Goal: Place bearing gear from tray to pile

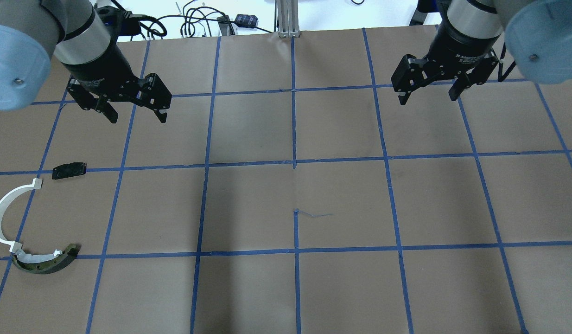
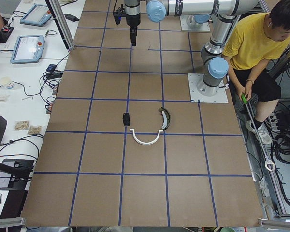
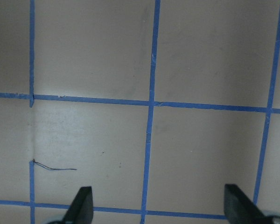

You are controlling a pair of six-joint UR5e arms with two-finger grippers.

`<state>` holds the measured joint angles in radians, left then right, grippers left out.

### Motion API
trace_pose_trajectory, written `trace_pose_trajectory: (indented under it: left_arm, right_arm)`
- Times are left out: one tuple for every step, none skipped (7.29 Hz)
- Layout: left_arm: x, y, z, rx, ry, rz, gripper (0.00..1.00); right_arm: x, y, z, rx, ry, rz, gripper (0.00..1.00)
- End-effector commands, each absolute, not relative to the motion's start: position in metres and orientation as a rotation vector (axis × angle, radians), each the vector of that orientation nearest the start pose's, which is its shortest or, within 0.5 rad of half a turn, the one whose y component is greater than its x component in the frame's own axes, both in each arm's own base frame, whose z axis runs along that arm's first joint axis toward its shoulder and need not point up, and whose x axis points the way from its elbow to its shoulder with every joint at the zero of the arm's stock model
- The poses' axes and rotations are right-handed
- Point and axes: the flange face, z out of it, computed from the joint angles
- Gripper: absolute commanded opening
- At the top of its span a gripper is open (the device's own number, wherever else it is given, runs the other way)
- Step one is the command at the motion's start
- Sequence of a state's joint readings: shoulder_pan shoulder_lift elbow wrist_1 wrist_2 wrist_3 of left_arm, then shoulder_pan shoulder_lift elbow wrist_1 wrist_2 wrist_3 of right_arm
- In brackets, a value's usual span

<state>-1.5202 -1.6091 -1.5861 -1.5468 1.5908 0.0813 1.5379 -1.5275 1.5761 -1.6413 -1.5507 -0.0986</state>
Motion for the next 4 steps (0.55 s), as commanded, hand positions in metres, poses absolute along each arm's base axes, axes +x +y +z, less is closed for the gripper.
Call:
trace_pose_trajectory:
  left_arm:
    - [-0.106, -0.51, 0.463, 0.048, 3.123, 0.052, 1.0]
    - [-0.106, -0.511, 0.464, 0.048, 3.123, 0.05, 1.0]
    - [-0.106, -0.511, 0.464, 0.051, 3.123, 0.05, 1.0]
    - [-0.106, -0.511, 0.463, 0.048, 3.123, 0.052, 1.0]
  right_arm:
    - [0.109, -0.515, 0.469, -0.08, 3.152, -0.026, 1.0]
    - [0.098, -0.519, 0.467, -0.101, 3.163, -0.028, 1.0]
    - [0.04, -0.527, 0.463, -0.171, 3.201, -0.002, 1.0]
    - [-0.035, -0.531, 0.455, -0.286, 3.19, 0.033, 1.0]
